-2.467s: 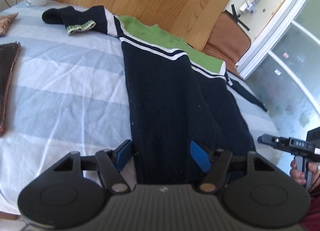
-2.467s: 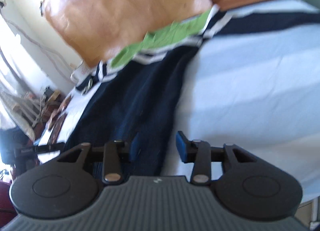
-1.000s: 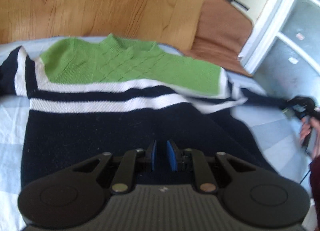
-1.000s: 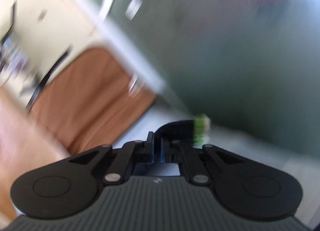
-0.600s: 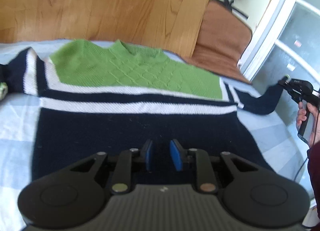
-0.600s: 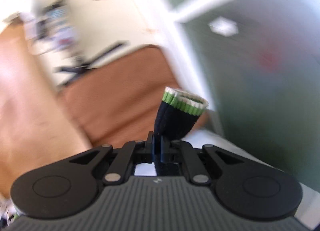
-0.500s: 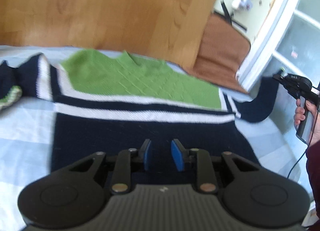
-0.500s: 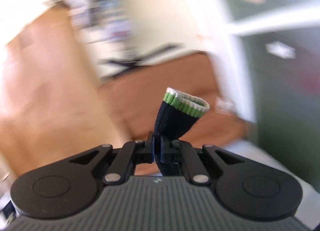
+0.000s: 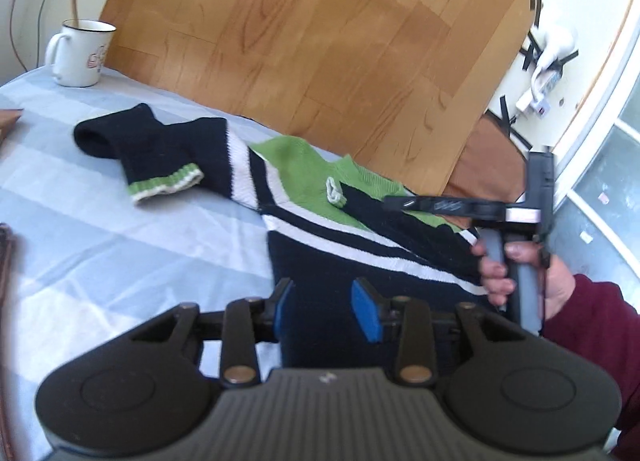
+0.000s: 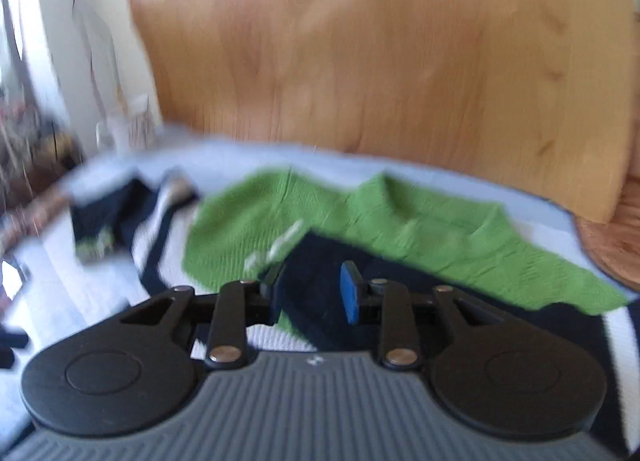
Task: Fold small clothes
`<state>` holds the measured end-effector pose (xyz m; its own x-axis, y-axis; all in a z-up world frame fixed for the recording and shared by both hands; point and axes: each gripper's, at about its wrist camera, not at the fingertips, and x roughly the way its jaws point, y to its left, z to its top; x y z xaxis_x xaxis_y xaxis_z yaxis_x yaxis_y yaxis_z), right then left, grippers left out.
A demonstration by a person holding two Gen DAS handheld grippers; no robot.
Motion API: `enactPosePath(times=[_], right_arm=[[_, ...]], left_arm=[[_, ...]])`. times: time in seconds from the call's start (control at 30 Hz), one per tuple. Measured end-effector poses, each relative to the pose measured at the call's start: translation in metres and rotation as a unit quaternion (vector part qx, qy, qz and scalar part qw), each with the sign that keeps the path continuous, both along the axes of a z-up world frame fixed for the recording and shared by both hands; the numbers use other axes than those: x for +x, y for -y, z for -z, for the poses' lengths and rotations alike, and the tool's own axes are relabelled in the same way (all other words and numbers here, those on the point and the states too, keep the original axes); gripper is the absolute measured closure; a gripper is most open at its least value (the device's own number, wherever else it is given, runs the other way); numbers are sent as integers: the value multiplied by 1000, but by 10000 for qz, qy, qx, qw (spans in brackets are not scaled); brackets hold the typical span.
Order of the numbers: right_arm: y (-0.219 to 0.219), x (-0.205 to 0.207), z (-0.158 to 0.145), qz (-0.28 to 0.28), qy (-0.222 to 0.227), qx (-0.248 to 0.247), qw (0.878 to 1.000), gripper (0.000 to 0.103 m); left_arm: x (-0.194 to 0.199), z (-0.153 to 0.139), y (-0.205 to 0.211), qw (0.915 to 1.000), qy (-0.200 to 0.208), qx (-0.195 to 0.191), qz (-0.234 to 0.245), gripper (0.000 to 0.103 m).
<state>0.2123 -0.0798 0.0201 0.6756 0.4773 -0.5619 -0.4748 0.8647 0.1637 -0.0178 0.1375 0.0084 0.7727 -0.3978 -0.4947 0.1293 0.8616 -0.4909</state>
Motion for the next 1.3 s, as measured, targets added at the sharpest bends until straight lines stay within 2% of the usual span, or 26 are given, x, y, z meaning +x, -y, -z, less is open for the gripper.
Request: enactPosePath(times=[0.07,0.13,0.2,0.23,0.27,0.33,0.4,0.47,0.53,0.6,0.67,0.77,0.8,0.83,0.87,0.93,1.03,1.17,1.3], right_arm=[[23,-7,-12,347,82,384,9986,69],[30,3,-6,705,-222,400,9965,69],[20,28,21,1131,-1040,-516,9868,72],[16,26,22,1283,-796,-586,9868,71],[5,29,16,1324,-871,-658,9852,72],[-23,27,-6,850,-814,-67,9930,72],[-63,29,-24,192,-807,427,9956,72],[-108,29,-21,-476,-1184,733,9891,72],[-151,30,-3,-897,-1627,843,9790,72],[-178,29,15,-1002,-1781,843,9753,70],[-194,37,33,-862,-1892,906,9739,65],[-205,43,40,-646,-2105,1085,9694,64],[-205,38,38,-694,-2068,1155,9691,76],[-204,36,35,-754,-2106,1143,9679,94],[-205,33,32,-821,-2164,1183,9656,95],[-197,22,14,-1023,-1885,1166,9697,95],[-159,18,-33,-1208,-1353,964,9787,95],[-72,20,-86,-701,-715,334,9944,95],[30,25,-106,-100,-796,-99,9967,94]], left_arm=[[-2,7,-9,9999,-1,-118,62,69],[-1,13,-12,9996,10,-262,143,69],[-2,18,-14,9989,46,-402,242,69],[-5,20,-14,9984,67,-465,307,69],[-9,22,-14,9980,99,-503,375,69],[-19,23,-13,9975,223,-477,477,69],[-30,23,-15,9971,319,-455,522,69],[-38,24,-19,9969,327,-483,531,69],[-45,24,-24,9971,325,-488,480,69],[-51,23,-30,9974,327,-494,404,69],[-56,23,-37,9978,301,-498,302,69],[-63,22,-44,9984,267,-479,170,69],[-64,22,-45,9984,246,-481,139,69],[-64,23,-46,9985,220,-479,113,69],[-64,22,-47,9987,195,-463,93,69],[-64,21,-46,9990,174,-399,55,69],[-62,17,-43,9992,185,-361,25,69],[-48,5,-38,9995,271,-180,46,69],[-18,-16,-26,9992,394,82,78,69]])
